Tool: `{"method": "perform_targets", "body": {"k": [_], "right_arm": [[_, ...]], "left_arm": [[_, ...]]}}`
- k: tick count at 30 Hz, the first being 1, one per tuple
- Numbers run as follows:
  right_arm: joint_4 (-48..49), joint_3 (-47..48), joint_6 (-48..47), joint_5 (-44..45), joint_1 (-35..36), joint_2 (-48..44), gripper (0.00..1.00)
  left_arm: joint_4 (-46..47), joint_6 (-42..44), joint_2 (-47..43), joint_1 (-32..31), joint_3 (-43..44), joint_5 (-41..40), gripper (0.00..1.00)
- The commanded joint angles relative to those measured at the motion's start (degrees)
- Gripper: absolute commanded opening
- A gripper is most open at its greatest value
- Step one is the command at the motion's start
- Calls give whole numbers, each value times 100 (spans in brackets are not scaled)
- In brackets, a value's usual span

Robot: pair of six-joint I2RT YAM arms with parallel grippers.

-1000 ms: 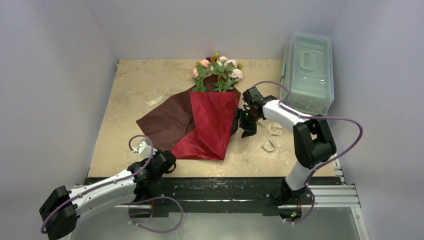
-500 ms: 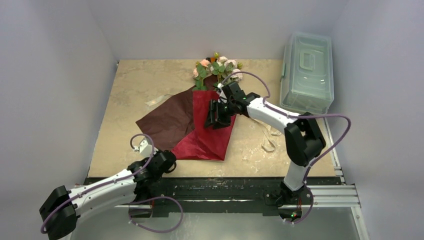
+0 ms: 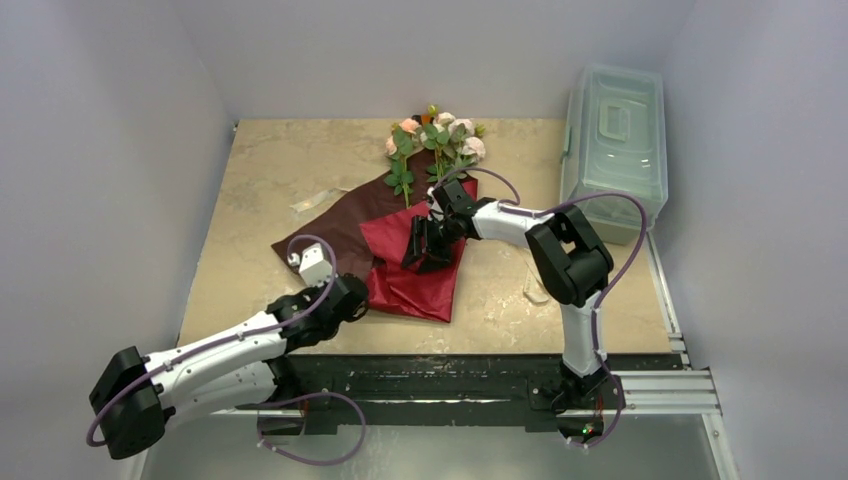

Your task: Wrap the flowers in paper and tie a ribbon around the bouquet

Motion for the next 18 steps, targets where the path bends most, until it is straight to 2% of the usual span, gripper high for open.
{"method": "perform_targets", "body": {"k": [1, 8, 12, 18], "right_arm": [[94, 117, -93, 255, 12, 20, 59], [-237, 176, -67, 635, 16, 1, 60], [-431, 255, -85, 874, 12, 13, 61], [-407, 465, -58, 747, 25, 20, 64]], "left_arm": [[-179, 841, 213, -12, 771, -297, 0], [-644, 1316, 468, -69, 1621, -400, 0], [-633, 2015, 808, -171, 2129, -436, 0], [-452, 3217, 1342, -428, 2707, -430, 0]]}}
